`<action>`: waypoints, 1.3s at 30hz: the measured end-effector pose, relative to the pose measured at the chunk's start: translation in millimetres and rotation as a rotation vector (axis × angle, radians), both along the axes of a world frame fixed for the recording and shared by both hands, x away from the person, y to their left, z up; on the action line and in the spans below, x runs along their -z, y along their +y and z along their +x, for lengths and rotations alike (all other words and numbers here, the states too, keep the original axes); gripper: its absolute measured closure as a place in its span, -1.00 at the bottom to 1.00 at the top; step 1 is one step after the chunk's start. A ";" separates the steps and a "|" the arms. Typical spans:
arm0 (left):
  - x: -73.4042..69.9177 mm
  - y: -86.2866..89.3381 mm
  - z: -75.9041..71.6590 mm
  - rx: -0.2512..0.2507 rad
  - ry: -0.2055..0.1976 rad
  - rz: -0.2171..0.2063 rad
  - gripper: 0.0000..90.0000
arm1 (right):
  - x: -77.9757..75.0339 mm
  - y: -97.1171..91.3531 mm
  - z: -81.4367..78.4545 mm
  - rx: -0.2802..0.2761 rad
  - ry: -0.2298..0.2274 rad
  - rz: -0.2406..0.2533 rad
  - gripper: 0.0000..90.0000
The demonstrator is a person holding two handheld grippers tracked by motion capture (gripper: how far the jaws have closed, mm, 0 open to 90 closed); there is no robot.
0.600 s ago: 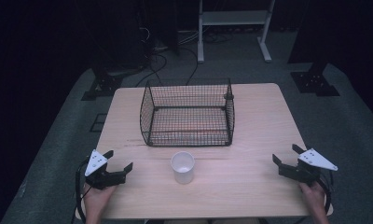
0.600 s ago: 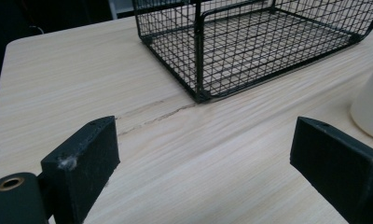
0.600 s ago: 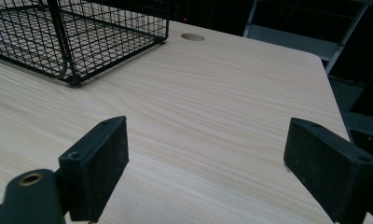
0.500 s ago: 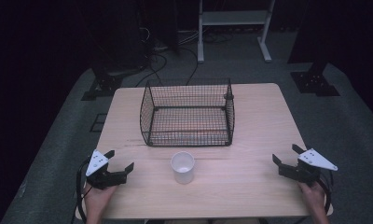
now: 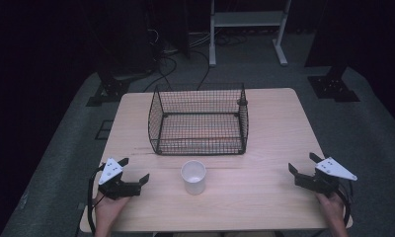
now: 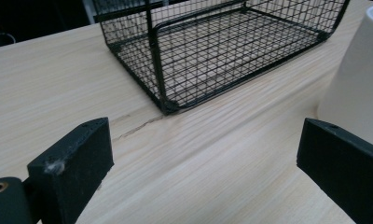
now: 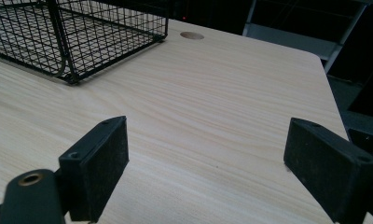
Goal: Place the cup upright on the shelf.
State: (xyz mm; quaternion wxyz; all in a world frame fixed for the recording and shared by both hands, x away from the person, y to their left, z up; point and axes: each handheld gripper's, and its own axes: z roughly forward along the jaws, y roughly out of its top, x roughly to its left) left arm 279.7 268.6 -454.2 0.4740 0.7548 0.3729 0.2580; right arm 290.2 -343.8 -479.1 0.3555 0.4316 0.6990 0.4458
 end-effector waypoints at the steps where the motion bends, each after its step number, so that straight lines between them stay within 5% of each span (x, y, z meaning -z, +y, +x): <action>1: -0.5 -1.4 -0.3 0.006 -0.001 0.002 -0.94 | 0.0 0.1 -0.1 -0.001 0.000 0.000 -0.71; 25: -10.1 -17.4 -3.1 0.093 -0.021 0.010 -0.95 | 0.2 0.6 0.0 0.000 0.001 -0.002 -0.71; 39: -17.8 -33.7 -4.3 0.203 -0.013 0.041 -0.95 | 0.3 0.6 0.5 0.002 0.004 0.003 -0.71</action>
